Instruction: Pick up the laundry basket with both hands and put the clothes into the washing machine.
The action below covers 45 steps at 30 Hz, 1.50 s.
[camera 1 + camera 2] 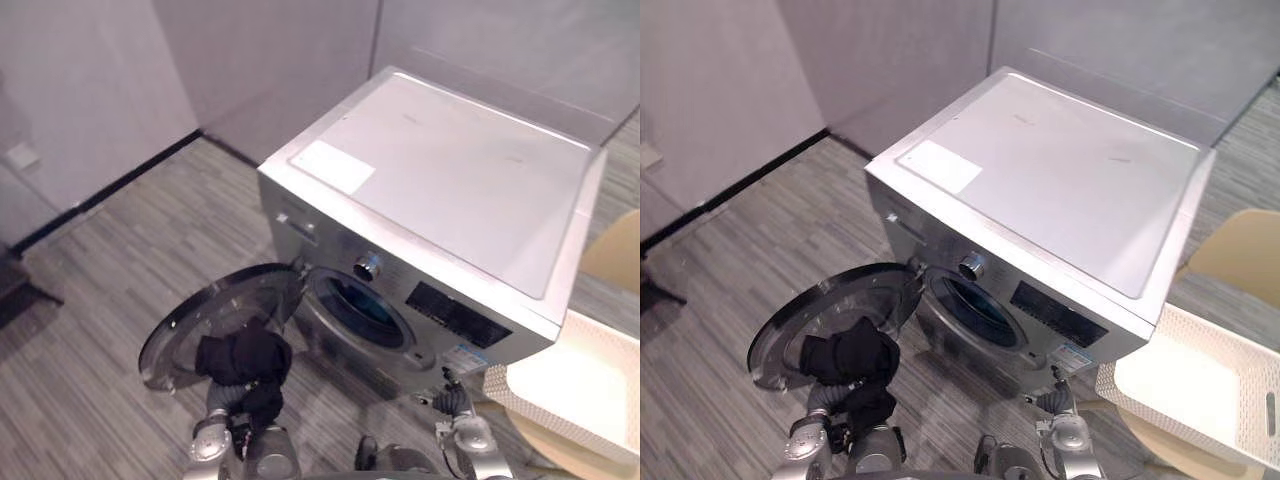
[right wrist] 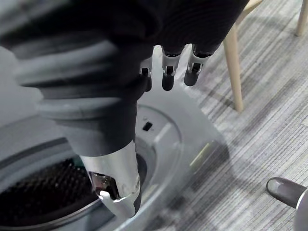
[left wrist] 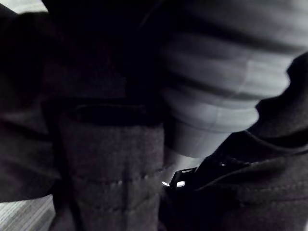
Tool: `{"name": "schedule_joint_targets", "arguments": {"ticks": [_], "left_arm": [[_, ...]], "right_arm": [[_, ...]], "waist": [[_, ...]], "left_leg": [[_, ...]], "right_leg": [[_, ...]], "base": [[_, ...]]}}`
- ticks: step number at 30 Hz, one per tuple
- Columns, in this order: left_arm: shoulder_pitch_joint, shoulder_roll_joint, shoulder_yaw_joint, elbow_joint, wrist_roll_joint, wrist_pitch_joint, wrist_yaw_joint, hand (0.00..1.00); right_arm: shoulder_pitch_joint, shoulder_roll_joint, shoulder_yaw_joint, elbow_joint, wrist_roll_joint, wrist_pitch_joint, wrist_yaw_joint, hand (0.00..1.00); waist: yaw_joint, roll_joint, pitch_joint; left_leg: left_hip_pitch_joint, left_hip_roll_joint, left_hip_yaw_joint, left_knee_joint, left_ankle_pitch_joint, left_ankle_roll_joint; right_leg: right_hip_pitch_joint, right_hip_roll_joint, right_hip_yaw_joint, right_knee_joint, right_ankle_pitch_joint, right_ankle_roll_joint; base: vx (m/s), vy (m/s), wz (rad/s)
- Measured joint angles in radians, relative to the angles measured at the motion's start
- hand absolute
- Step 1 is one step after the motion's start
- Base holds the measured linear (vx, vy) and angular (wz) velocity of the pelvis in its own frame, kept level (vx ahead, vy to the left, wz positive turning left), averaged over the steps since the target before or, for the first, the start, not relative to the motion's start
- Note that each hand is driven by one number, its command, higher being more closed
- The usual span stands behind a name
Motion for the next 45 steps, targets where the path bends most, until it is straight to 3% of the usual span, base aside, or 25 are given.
{"name": "schedule_joint_targets", "arguments": {"ticks": [2, 3, 5, 8, 11, 15, 16, 17, 21, 28, 31, 33, 40, 45], "left_arm": [[0.001, -0.001, -0.017, 0.001, 0.0, -0.001, 0.001, 1.0], [0.0, -0.004, -0.025, 0.006, 0.0, -0.002, 0.001, 1.0], [-0.025, 0.003, -0.035, 0.035, 0.0, 0.004, 0.0, 1.0], [-0.056, 0.005, -0.064, 0.035, 0.0, 0.006, -0.001, 1.0], [-0.074, 0.007, -0.068, 0.035, 0.0, 0.006, -0.007, 1.0], [-0.137, 0.016, -0.067, 0.012, -0.032, 0.001, 0.009, 1.0], [-0.19, 0.012, -0.068, -0.006, -0.058, -0.003, 0.022, 1.0], [-0.195, 0.012, -0.068, -0.008, -0.059, -0.003, 0.024, 1.0], [-0.328, -0.027, -0.064, -0.039, -0.175, -0.013, 0.079, 1.0], [-0.52, -0.053, -0.051, -0.124, -0.245, -0.016, 0.181, 1.0], [-0.6, -0.037, -0.034, -0.162, -0.252, -0.015, 0.205, 1.0], [-0.68, 0.003, -0.01, -0.185, -0.258, -0.016, 0.228, 1.0], [-1.063, 0.326, 0.066, -0.188, -0.324, -0.012, 0.313, 1.0], [-1.338, 0.401, 0.05, -0.191, -0.309, -0.012, 0.359, 1.0]], "right_arm": [[-0.002, -0.002, -0.009, 0.012, 0.0, 0.002, -0.006, 0.0], [-0.008, -0.011, -0.01, 0.02, 0.0, 0.002, -0.006, 0.0], [-0.009, 0.018, -0.009, 0.03, -0.001, 0.008, -0.006, 0.0], [0.016, 0.023, -0.009, 0.021, 0.0, 0.013, -0.006, 0.0], [-0.006, 0.022, -0.008, 0.021, 0.0, 0.015, -0.008, 0.0], [-0.103, 0.02, -0.001, 0.001, 0.011, 0.015, -0.033, 0.0], [-0.127, 0.017, -0.003, -0.028, 0.03, 0.015, -0.048, 0.0], [-0.128, 0.016, -0.003, -0.032, 0.031, 0.015, -0.049, 0.0], [-0.148, 0.022, -0.001, -0.127, 0.08, 0.022, -0.091, 0.0], [-0.246, 0.027, -0.023, -0.304, 0.119, 0.008, -0.161, 0.0], [-0.248, 0.029, -0.036, -0.372, 0.141, -0.013, -0.167, 0.0], [-0.251, 0.039, -0.039, -0.443, 0.143, -0.032, -0.17, 0.0], [-0.231, 0.048, -0.05, -0.585, 0.151, -0.075, -0.157, 0.0], [-0.195, 0.035, -0.062, -0.546, 0.149, -0.078, -0.141, 0.0]], "waist": [[0.0, 0.007, -0.001], [0.0, 0.031, -0.007], [-0.003, -0.007, -0.004], [-0.003, -0.013, -0.006], [-0.017, 0.002, 0.006], [-0.026, 0.012, 0.079], [-0.03, 0.013, 0.124], [-0.03, 0.012, 0.129], [-0.032, 0.008, 0.22], [-0.033, -0.004, 0.276], [-0.036, -0.011, 0.291], [-0.056, -0.014, 0.292], [-0.1, -0.034, 0.303], [-0.11, -0.043, 0.312]], "left_leg": [[0.029, -0.072, -0.144, -0.23, 0.016, -0.031], [0.05, -0.075, -0.199, -0.346, 0.085, -0.053], [0.067, -0.087, -0.144, -0.345, 0.084, -0.043], [0.089, -0.104, -0.049, -0.347, 0.066, -0.015], [0.098, -0.101, 0.036, -0.336, 0.048, 0.005], [-0.042, -0.044, 0.123, -0.143, -0.026, 0.018], [-0.12, -0.031, 0.126, -0.056, -0.075, 0.025], [-0.129, -0.03, 0.126, -0.044, -0.078, 0.028], [-0.377, 0.013, 0.09, 0.243, -0.184, 0.028], [-0.795, 0.071, 0.041, 0.573, -0.245, 0.042], [-0.881, 0.087, 0.033, 0.658, -0.268, 0.043], [-0.957, 0.103, 0.024, 0.718, -0.284, 0.042], [-1.114, 0.12, -0.014, 0.816, -0.287, 0.042], [-1.168, 0.12, -0.026, 0.851, -0.289, 0.043]], "right_leg": [[-0.014, 0.007, 0.057, 0.015, -0.004, 0.01], [-0.031, 0.025, 0.082, 0.027, -0.012, 0.033], [-0.049, -0.005, 0.113, 0.063, -0.023, 0.06], [-0.085, -0.034, 0.179, 0.086, -0.031, 0.091], [-0.126, -0.031, 0.249, 0.094, -0.015, 0.118], [-0.326, -0.01, 0.264, 0.282, -0.01, 0.124], [-0.417, -0.018, 0.23, 0.363, -0.04, 0.114], [-0.426, -0.019, 0.228, 0.372, -0.045, 0.114], [-0.671, -0.042, 0.182, 0.651, -0.139, 0.093], [-1.096, -0.031, 0.174, 0.968, -0.187, 0.078], [-1.188, -0.02, 0.185, 1.05, -0.201, 0.079], [-1.266, -0.013, 0.187, 1.102, -0.208, 0.082], [-1.411, -0.013, 0.167, 1.177, -0.199, 0.072], [-1.458, -0.013, 0.161, 1.206, -0.2, 0.069]], "base": [[0.12, 0.186, -1.09], [0.08, 0.242, -1.17], [0.09, 0.188, -0.87], [0.07, 0.139, -0.66], [0.0, 0.117, -0.88], [-0.14, 0.034, -0.92], [-0.25, -0.023, -0.49], [-0.26, -0.025, -0.24], [-0.21, -0.029, 0.06], [-0.13, -0.061, -0.07], [-0.11, -0.065, -0.12], [-0.11, -0.05, -0.14], [-0.06, -0.023, -0.07], [0.0, 0.0, 0.0]]}}
